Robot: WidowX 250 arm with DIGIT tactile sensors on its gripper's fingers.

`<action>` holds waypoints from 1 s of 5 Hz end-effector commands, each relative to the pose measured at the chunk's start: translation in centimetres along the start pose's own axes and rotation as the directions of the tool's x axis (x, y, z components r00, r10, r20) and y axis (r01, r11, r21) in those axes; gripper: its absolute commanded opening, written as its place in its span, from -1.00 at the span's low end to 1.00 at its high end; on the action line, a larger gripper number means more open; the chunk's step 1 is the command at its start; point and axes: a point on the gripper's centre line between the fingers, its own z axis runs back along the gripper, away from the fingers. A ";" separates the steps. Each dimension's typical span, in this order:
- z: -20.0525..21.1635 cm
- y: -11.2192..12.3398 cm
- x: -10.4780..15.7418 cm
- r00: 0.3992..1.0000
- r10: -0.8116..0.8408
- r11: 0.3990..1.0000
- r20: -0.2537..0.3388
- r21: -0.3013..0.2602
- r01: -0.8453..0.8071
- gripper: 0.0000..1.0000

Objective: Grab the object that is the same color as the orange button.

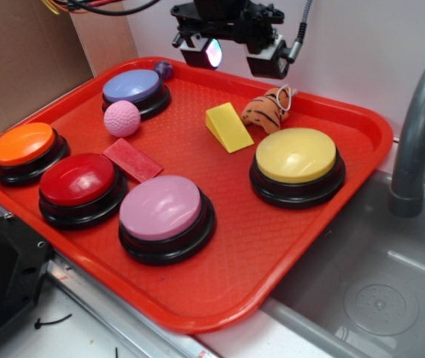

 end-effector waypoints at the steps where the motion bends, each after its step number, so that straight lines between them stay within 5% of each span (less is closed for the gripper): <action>1: -1.3 -1.3 1.8 1.000 -0.025 1.000 0.015 -0.014 0.025 1.00; 4: -5.9 -2.1 2.5 0.998 -0.058 0.998 -0.029 0.025 0.059 1.00; 5: -6.2 -1.8 2.5 0.998 -0.059 0.998 -0.038 0.037 0.060 0.44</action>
